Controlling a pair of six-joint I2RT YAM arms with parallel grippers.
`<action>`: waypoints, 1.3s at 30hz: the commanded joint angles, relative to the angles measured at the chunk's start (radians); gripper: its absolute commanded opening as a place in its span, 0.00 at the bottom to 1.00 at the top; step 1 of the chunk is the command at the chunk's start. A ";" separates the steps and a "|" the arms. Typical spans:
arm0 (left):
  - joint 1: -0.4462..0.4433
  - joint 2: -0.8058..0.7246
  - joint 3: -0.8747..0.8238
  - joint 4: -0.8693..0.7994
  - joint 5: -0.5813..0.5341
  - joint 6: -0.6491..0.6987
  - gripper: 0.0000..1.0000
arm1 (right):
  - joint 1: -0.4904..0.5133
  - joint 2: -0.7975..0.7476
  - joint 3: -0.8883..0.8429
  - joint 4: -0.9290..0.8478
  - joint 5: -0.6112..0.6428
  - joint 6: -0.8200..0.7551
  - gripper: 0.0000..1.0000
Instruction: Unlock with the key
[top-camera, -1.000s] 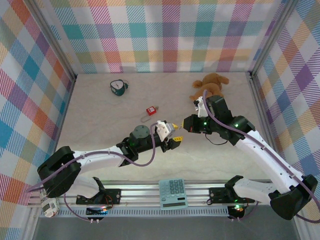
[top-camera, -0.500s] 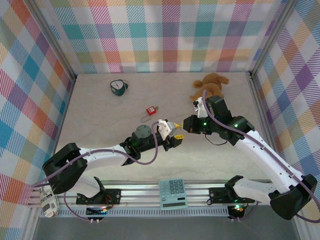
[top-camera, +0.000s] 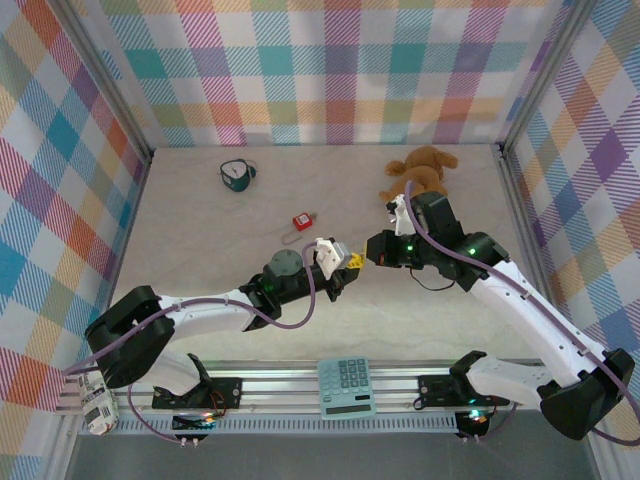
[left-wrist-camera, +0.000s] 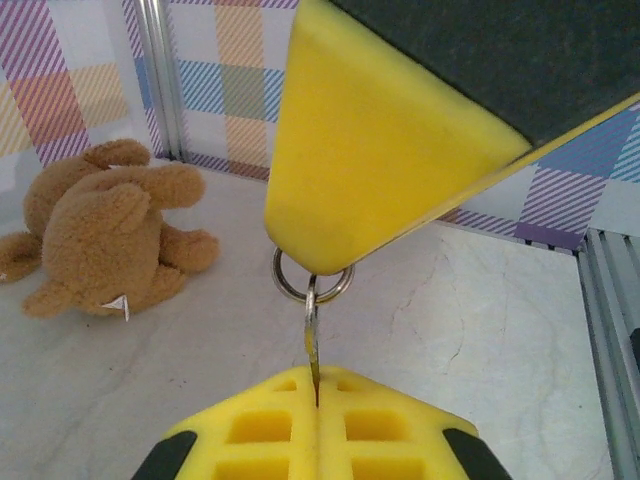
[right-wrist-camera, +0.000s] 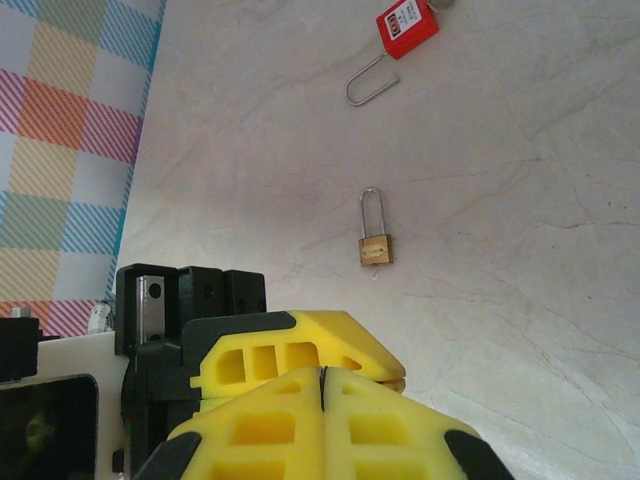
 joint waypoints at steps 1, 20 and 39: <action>0.010 -0.027 0.023 0.019 0.028 0.014 0.00 | 0.003 -0.011 -0.010 -0.008 0.027 -0.014 0.00; 0.035 -0.075 0.030 -0.100 0.090 0.040 0.00 | -0.026 -0.017 -0.055 -0.015 0.035 -0.032 0.00; 0.139 -0.136 0.070 -0.350 0.284 -0.064 0.00 | -0.133 -0.208 -0.294 0.405 -0.122 -0.272 0.30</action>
